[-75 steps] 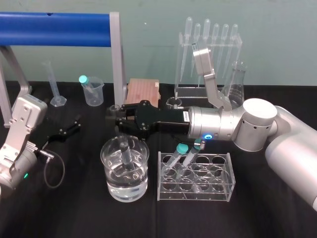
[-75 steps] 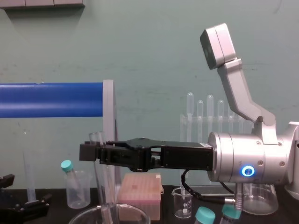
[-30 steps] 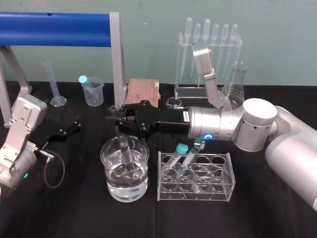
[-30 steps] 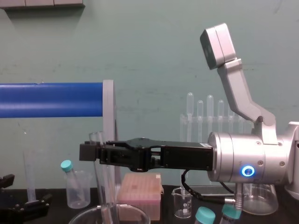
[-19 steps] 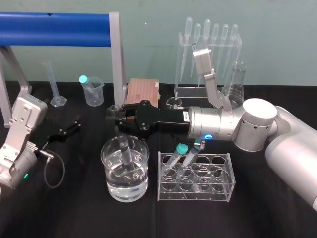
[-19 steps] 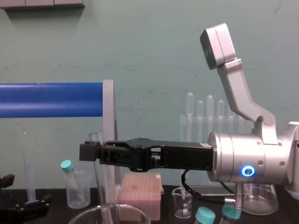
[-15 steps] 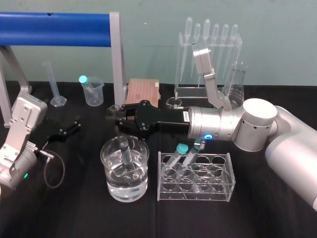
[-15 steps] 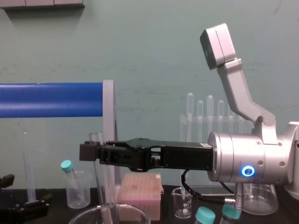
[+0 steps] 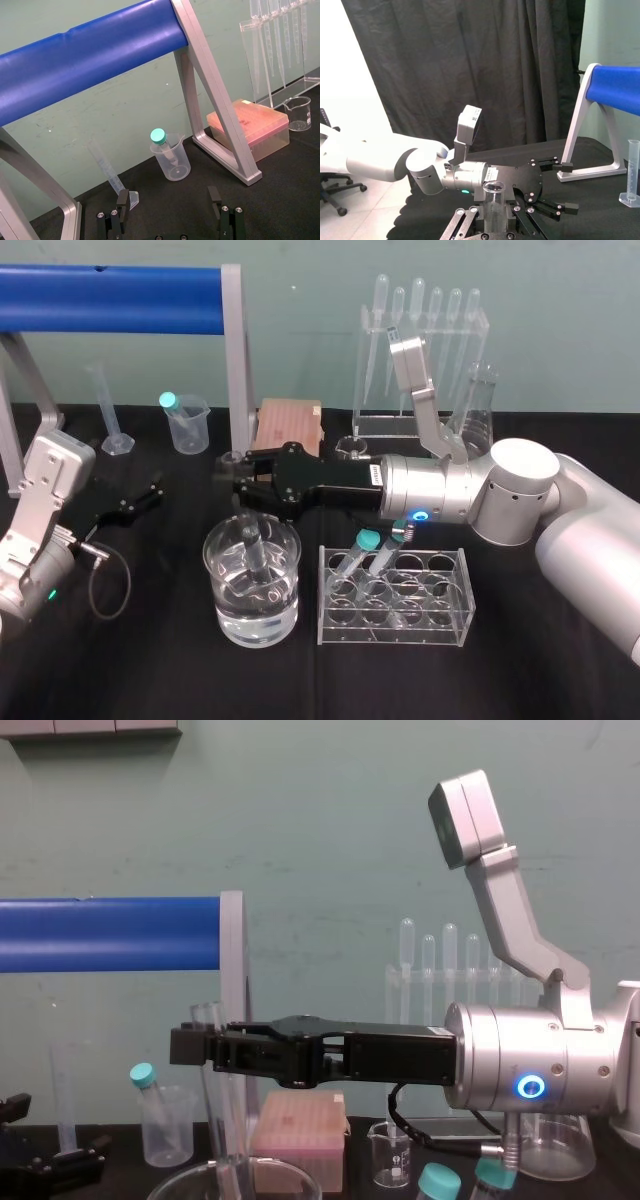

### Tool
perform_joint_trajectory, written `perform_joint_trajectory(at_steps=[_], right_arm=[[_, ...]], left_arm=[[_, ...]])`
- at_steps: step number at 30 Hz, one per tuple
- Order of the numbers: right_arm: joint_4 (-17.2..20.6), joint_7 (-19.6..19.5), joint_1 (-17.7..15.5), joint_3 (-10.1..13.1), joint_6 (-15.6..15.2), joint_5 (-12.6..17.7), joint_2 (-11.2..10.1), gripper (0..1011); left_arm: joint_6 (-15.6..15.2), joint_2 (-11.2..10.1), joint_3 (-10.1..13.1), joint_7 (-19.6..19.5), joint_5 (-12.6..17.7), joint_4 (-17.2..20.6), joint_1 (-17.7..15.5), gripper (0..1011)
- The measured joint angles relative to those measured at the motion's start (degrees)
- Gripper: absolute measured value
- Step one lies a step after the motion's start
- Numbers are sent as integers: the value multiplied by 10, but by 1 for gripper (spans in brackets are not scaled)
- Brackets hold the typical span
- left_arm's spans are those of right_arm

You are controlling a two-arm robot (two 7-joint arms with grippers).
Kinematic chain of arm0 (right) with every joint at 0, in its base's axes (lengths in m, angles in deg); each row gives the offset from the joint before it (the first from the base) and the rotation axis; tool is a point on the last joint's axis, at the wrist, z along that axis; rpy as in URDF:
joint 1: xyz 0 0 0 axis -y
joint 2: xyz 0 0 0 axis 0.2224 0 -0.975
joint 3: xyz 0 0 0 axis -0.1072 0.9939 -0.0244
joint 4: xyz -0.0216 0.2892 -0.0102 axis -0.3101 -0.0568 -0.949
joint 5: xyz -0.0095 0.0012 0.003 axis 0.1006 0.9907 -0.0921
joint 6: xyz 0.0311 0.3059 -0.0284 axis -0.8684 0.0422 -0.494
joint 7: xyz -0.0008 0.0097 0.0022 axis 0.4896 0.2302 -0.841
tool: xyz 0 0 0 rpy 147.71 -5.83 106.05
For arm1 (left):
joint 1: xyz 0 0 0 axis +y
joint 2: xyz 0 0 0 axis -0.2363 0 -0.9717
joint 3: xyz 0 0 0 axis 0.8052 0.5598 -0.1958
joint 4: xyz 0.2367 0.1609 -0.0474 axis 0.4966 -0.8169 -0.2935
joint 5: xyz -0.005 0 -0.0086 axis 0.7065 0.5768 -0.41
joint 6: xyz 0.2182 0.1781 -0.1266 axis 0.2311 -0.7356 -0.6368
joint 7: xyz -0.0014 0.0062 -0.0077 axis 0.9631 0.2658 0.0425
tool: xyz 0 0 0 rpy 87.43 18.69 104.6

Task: Hold the test tube with one hand and immerse one end into the beaker, then return it to the test tube rack.

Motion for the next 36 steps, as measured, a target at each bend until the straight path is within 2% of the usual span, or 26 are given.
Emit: perform_joint_trajectory(at_steps=[36], right_arm=[[0,0,0,0,0,0,0,225]], left_arm=[[0,0,0,0,0,0,0,1000]])
